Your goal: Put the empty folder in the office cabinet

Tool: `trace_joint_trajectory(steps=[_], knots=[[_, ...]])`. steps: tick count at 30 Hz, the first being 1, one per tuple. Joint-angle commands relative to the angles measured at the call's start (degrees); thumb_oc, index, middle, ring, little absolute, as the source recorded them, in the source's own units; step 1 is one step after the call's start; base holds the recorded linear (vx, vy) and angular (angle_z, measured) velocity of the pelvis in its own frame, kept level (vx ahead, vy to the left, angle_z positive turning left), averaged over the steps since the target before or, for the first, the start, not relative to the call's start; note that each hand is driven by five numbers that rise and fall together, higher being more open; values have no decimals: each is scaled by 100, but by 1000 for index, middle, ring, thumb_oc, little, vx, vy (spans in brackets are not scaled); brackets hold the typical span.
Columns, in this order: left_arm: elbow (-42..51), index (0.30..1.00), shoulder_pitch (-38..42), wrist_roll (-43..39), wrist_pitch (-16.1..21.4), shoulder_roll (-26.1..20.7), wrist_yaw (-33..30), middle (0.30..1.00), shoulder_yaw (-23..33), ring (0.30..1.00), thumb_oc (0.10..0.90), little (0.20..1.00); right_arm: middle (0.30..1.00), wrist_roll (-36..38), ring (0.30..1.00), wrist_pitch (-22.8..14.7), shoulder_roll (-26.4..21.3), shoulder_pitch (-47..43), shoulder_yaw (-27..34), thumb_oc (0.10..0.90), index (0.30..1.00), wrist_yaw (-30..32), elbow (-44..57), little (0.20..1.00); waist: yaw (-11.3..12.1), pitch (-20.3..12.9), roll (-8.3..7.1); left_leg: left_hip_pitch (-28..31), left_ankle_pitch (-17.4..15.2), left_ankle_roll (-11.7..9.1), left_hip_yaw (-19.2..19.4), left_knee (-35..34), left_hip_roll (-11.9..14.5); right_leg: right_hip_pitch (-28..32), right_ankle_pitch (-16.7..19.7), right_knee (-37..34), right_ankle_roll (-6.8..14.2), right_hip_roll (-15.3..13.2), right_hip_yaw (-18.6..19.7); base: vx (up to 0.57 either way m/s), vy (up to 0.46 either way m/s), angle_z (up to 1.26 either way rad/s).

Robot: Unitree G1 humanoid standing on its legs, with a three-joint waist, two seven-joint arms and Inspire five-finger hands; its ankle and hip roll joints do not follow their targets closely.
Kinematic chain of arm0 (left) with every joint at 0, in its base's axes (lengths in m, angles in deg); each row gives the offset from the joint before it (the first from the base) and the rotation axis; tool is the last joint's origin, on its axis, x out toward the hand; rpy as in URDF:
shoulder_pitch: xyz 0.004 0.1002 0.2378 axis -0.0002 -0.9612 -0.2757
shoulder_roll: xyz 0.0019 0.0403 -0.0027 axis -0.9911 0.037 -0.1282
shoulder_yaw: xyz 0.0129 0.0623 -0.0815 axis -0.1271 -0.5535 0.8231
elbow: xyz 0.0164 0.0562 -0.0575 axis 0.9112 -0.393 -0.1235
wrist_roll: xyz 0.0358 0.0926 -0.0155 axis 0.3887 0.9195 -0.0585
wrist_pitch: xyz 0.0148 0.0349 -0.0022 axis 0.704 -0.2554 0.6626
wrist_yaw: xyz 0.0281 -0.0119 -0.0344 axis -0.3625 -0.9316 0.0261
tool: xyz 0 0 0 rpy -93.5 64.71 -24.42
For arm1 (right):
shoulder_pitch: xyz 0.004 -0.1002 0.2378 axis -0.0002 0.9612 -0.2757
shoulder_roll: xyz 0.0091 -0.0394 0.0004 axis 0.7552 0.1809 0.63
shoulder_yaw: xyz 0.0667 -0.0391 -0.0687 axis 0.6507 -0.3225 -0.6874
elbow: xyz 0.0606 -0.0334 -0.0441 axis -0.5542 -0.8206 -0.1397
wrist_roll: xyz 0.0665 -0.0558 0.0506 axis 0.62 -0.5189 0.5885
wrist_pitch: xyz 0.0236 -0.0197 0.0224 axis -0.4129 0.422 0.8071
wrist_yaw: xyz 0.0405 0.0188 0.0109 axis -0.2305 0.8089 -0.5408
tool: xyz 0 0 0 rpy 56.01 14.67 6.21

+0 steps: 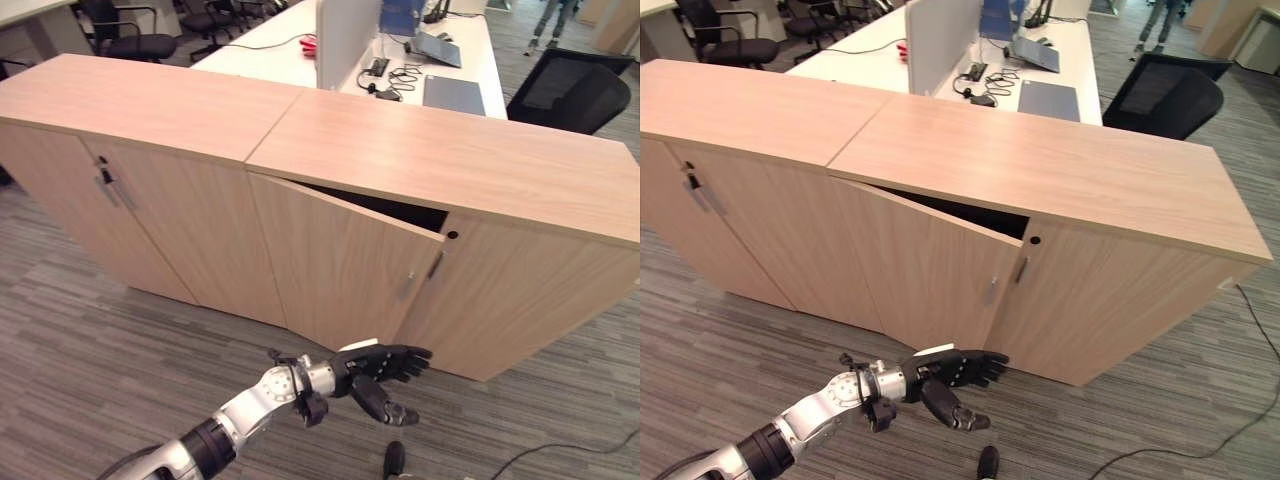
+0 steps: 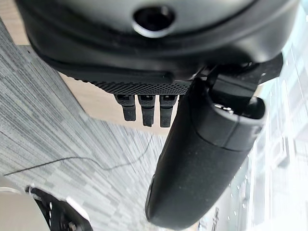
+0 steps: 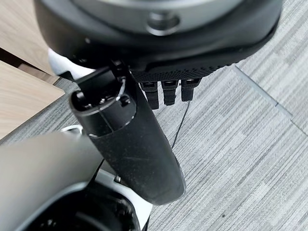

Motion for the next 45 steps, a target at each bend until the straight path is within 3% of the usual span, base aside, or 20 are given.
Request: trace_joint_trajectory(steps=[1,2,5,7,9,11,14,15,16,17,18,19,20,25,28,36,45], knots=[[-394,900,250,334,503,352,-242,900,541,900,800,900,900,296,900,-109,-11,-490,-141,800,900,14,-104,900,103,-12,57,93,-447,85,-611,-25,180,428,-977,36,126,362,-23,158,-312,-17],[-1103,900,41,706,512,576,-449,900,816,900,800,900,900,273,900,-91,25,-465,-179,800,900,24,-141,900,93,-61,25,148,-401,17,-598,2,328,495,-1101,36,20,530,40,126,-244,-13],[-1388,900,-41,917,543,669,-621,900,955,900,800,900,900,244,900,-90,32,-415,-197,800,900,33,-141,900,89,-69,17,171,-378,-8,-597,15,383,521,-1148,36,-30,603,62,81,-179,-13],[-2277,900,-227,1422,700,969,-1184,900,1538,900,800,900,900,372,900,-115,14,-418,-123,800,900,118,-151,900,114,-65,-43,141,-242,-109,-550,174,571,592,-1277,36,-175,795,89,92,-285,-13],[-2734,900,-324,1542,744,1091,-1326,900,1767,900,800,900,900,498,900,-142,-14,-452,-77,800,900,149,-112,900,120,-64,-83,127,-139,-159,-498,326,687,635,-1316,36,-246,876,93,90,-196,-10],[-3140,900,-435,1525,860,1127,-1594,900,2120,900,800,900,900,601,900,-179,-54,-465,-20,800,900,205,-68,900,143,-19,-112,72,-110,-246,-460,841,830,771,-1433,39,-312,1003,105,95,-195,-11],[-4157,900,-623,1350,858,1360,-1885,900,2741,900,800,900,900,637,900,-199,-156,-409,28,800,900,232,-58,900,224,108,-228,-176,-117,-166,-329,1734,853,942,-1526,36,-457,1052,96,28,-154,-12],[-4482,900,-630,1279,872,1403,-1948,900,2876,900,800,900,900,619,900,-202,-190,-406,24,800,900,229,-52,900,250,138,-226,-282,-130,-124,-489,1904,784,956,-1533,36,-470,1044,133,0,0,0],[-4695,900,-674,1067,873,1432,-1928,900,3029,900,800,900,900,602,900,-196,-236,-388,7,800,900,214,-31,900,294,174,-242,-467,-283,-3,-765,1965,546,936,-1528,36,-469,1006,174,-65,52,-7],[-5171,900,-730,690,857,1458,-1815,900,3385,900,800,900,900,538,900,-190,-304,-371,24,800,900,165,-24,900,358,195,-341,-882,-702,266,-1270,1750,-160,845,-1428,36,-434,831,200,-69,55,-16],[-5173,900,-729,689,858,1458,-1814,900,3386,900,800,900,900,538,900,-189,-305,-372,23,800,900,165,-24,900,353,196,-340,-885,-706,268,-1275,1756,-161,847,-1429,36,-432,830,195,-50,102,-26],[-5499,900,-775,562,850,1479,-1738,900,3602,900,800,900,900,422,900,-181,-332,-330,34,800,900,120,-33,900,400,229,-300,-1119,-663,315,-1507,1456,-522,842,-1390,36,-366,804,171,2,135,-7],[-5737,900,-833,500,815,1494,-1655,900,3781,900,800,900,900,386,900,-179,-338,-349,52,800,900,106,-21,900,425,235,-232,-1261,-528,320,-1483,1264,-639,822,-1353,46,-318,794,229,21,172,7],[-6168,900,-1321,379,741,1620,-1632,900,4292,900,800,900,900,563,900,-131,-220,-326,297,800,900,146,-99,900,450,2,-18,-730,-427,448,-1572,440,-838,858,-1348,78,-230,741,230,97,150,-32],[-6290,900,-1467,683,807,1648,-1819,900,4373,900,800,900,900,779,900,-134,-109,-347,439,800,900,198,-68,900,474,-97,54,-487,-327,482,-1610,-15,-918,898,-1366,65,-204,717,266,86,131,-10],[-5844,900,-1606,1622,1061,1570,-2344,900,3922,900,800,900,900,1066,900,-193,92,-128,606,800,900,379,-213,900,555,-165,-3,-310,-485,608,-1608,-39,-1041,1031,-1338,45,-72,604,273,46,66,7],[-5601,900,-1423,2051,1055,1469,-2290,900,3367,900,800,900,900,957,900,-148,13,-121,620,800,900,435,-277,900,481,-228,19,-262,-579,679,-1576,-39,-1079,985,-1277,83,5,548,338,12,41,0]])
